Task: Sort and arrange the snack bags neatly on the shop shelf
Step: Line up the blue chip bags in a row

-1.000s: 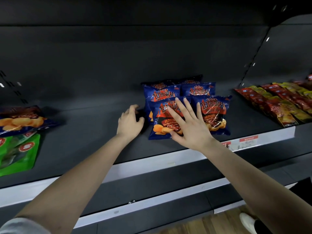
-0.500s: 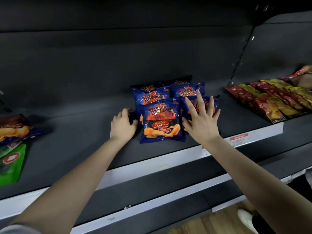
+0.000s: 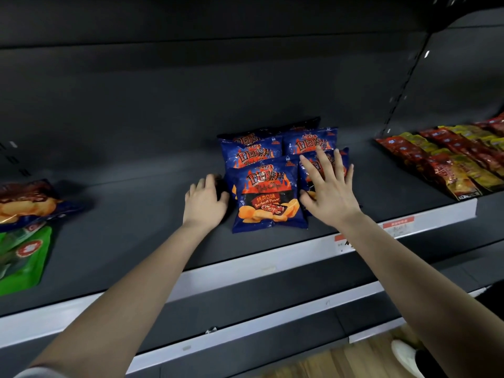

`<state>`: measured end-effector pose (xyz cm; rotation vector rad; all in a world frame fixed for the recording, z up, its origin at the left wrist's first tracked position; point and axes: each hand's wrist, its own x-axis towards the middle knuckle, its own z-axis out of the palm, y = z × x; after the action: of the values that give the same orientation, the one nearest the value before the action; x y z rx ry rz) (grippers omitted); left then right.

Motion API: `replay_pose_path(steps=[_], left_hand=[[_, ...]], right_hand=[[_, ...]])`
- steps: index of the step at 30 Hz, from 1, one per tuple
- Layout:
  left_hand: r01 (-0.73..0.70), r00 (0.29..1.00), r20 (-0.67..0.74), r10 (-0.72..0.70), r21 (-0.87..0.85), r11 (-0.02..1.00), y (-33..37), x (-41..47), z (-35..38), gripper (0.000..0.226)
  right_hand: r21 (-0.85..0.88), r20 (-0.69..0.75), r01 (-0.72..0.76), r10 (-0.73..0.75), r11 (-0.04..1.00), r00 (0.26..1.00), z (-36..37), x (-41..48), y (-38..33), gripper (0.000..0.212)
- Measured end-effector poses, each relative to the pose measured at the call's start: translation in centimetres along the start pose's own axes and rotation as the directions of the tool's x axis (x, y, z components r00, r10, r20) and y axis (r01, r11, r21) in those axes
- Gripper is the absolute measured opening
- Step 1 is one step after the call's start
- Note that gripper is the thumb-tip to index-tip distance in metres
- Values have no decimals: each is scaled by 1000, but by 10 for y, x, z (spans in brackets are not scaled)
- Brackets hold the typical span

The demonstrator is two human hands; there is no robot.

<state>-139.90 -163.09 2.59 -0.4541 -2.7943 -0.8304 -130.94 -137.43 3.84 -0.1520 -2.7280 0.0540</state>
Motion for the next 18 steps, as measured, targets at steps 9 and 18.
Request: replay_pose_path(steps=[9, 18], left_hand=[[37, 999, -5, -37, -35, 999, -2, 2, 0, 35], [109, 993, -24, -112, -98, 989, -16, 2, -17, 40]], right_hand=[[-20, -86, -2, 0, 1000, 996, -8, -2, -7, 67], [15, -241, 154, -146, 988, 959, -47, 27, -57, 59]])
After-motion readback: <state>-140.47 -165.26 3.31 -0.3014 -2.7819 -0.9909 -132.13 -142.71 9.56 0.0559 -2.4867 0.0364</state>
